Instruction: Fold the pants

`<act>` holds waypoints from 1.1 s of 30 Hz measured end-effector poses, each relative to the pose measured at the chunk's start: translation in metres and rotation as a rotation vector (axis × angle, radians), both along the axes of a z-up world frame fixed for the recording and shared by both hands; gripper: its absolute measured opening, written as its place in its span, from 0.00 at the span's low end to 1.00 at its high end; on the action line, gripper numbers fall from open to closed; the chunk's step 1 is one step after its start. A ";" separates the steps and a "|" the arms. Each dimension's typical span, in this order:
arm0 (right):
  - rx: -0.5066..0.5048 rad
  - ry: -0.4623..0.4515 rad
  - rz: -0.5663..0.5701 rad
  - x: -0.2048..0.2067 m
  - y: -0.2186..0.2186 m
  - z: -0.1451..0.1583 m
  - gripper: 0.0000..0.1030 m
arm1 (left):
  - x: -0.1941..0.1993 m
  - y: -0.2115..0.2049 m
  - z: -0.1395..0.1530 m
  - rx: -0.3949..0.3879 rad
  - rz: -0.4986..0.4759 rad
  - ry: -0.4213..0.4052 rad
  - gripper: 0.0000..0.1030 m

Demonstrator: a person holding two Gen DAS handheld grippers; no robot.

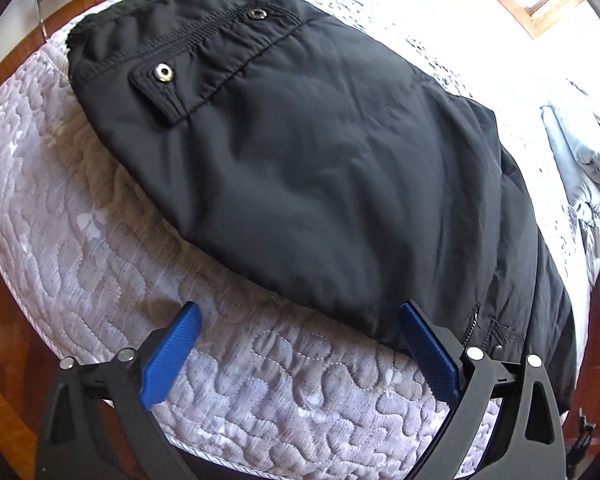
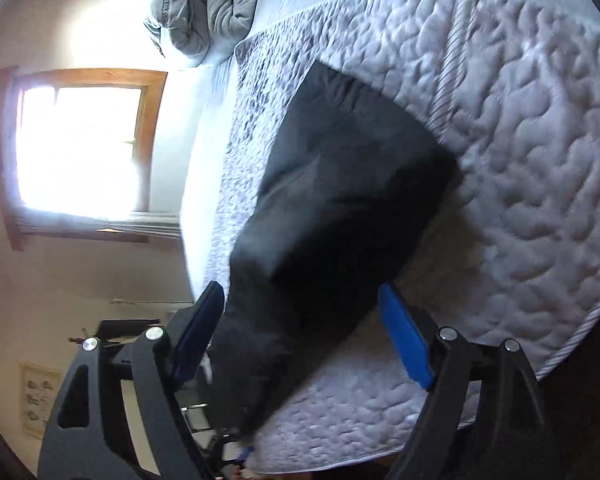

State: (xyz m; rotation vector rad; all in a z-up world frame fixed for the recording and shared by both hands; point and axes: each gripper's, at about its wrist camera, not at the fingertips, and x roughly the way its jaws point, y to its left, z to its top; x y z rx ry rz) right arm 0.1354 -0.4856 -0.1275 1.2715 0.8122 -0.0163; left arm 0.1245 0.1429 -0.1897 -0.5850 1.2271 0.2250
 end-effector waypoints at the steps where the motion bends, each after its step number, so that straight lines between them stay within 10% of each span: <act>1: -0.013 0.009 -0.002 0.007 0.001 0.000 0.78 | 0.001 -0.001 -0.002 0.001 0.000 0.007 0.96; 4: -0.046 0.044 -0.038 0.044 -0.001 -0.004 0.65 | 0.005 -0.002 -0.005 0.000 0.013 0.014 0.96; 6: -0.038 0.098 -0.037 0.070 -0.006 -0.012 0.29 | 0.009 -0.002 -0.007 -0.003 0.019 0.019 0.96; 9: -0.080 0.091 0.011 0.089 -0.006 0.001 0.04 | 0.016 -0.002 -0.007 0.000 0.026 0.024 0.96; 14: -0.108 -0.097 0.095 0.087 -0.008 0.043 0.02 | 0.033 0.002 -0.007 0.021 0.012 0.030 0.96; 19: -0.330 0.240 0.176 0.089 -0.012 -0.004 0.26 | 0.051 0.008 -0.004 0.025 -0.006 0.033 0.96; 24: -0.294 0.216 0.151 0.066 0.000 -0.024 0.55 | 0.043 0.046 0.002 0.068 0.086 -0.006 0.96; 30: -0.262 0.226 0.166 0.071 0.016 -0.031 0.52 | 0.050 0.122 -0.002 0.021 0.324 -0.030 0.94; 33: -0.210 0.243 0.143 0.079 0.014 -0.036 0.30 | 0.069 0.140 -0.003 -0.015 0.323 -0.052 0.75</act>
